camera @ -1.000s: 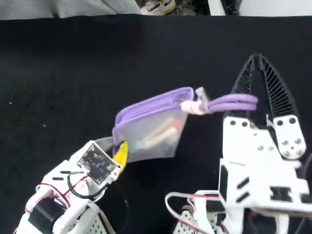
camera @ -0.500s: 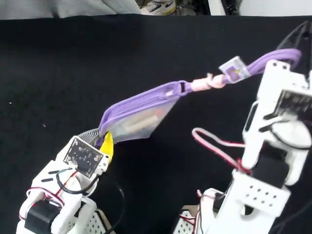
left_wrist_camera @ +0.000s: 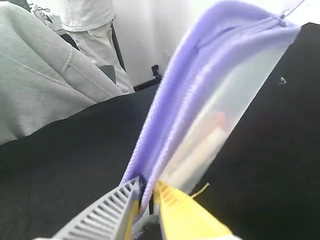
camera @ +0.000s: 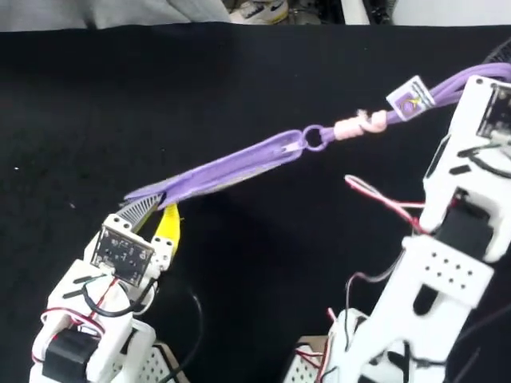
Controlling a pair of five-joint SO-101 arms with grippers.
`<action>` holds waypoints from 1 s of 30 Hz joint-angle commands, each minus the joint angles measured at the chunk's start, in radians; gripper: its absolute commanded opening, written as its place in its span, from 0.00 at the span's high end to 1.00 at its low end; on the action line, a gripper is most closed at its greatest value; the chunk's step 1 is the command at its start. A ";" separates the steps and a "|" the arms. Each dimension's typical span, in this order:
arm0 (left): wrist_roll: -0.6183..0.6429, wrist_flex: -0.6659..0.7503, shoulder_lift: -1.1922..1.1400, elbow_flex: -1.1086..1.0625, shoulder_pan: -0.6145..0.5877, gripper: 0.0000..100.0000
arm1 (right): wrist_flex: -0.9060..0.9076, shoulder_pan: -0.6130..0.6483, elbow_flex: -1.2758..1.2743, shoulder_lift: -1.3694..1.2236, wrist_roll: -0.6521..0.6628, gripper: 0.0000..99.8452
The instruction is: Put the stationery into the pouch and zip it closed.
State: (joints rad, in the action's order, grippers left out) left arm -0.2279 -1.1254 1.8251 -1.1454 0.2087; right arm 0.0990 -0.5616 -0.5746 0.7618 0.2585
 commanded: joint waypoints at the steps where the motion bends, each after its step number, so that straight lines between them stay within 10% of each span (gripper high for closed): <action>1: 0.018 0.008 -0.002 0.004 -0.045 0.97 | -0.071 -0.081 0.081 -0.093 0.002 0.99; 30: 0.087 0.029 -0.002 0.004 -0.077 0.97 | 0.075 -0.081 0.203 -0.354 0.506 0.99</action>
State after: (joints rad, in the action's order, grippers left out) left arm -0.1726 -1.1040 1.8159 -1.1515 0.2087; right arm 0.1726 -0.5600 -0.4534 0.4580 0.6697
